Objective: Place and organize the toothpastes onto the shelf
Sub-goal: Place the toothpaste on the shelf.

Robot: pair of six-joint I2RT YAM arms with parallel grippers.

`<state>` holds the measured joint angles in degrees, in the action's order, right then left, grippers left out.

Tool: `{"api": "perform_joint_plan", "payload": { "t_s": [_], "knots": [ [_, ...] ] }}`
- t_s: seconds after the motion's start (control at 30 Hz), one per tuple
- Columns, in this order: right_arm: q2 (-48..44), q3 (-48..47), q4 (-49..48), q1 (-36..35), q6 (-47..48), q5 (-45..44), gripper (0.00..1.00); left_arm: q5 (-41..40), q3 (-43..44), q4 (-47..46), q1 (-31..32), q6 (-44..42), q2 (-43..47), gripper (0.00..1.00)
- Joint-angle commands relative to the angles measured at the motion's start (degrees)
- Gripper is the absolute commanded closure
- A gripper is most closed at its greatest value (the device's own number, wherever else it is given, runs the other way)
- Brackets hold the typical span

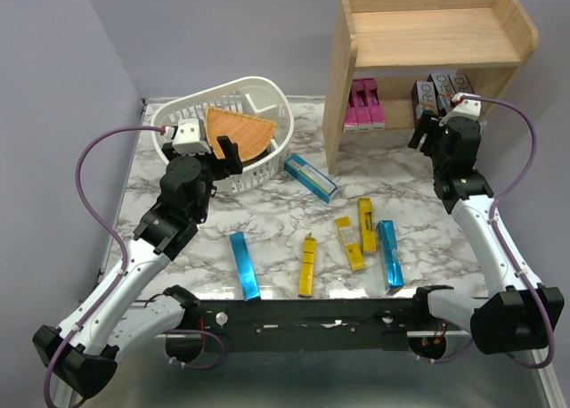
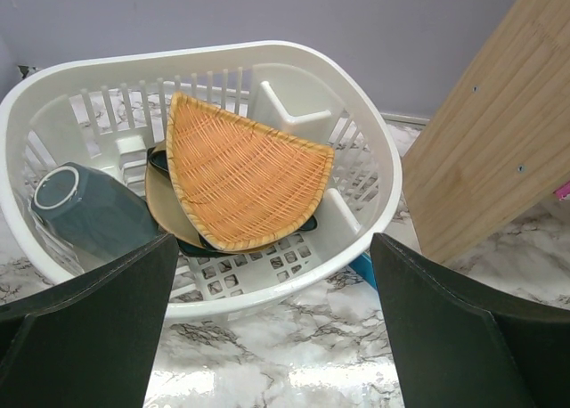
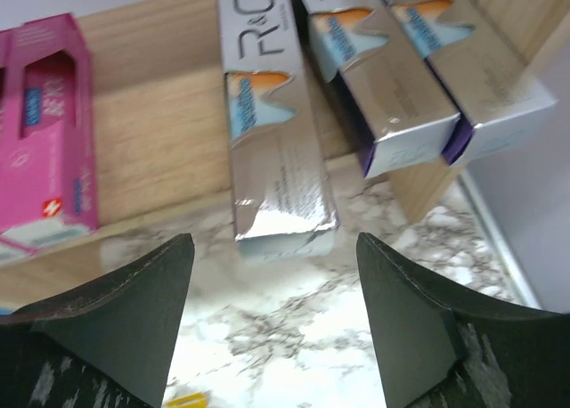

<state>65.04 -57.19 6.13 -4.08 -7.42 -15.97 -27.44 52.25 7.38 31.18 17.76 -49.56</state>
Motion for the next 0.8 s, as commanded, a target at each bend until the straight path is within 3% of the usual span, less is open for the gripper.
{"api": "perform_joint_plan", "payload": {
  "t_s": [0.0,0.77],
  "knots": [
    [2.9,-4.8,-0.1,-0.3,4.3,-7.0,0.19,-0.2,-0.1,-0.8,-0.2,-0.8,0.2,0.01],
    [9.8,-8.5,0.5,-0.3,5.0,-4.2,0.23,-0.6,-0.4,-1.0,-0.3,-1.6,0.2,0.01]
  ]
}}
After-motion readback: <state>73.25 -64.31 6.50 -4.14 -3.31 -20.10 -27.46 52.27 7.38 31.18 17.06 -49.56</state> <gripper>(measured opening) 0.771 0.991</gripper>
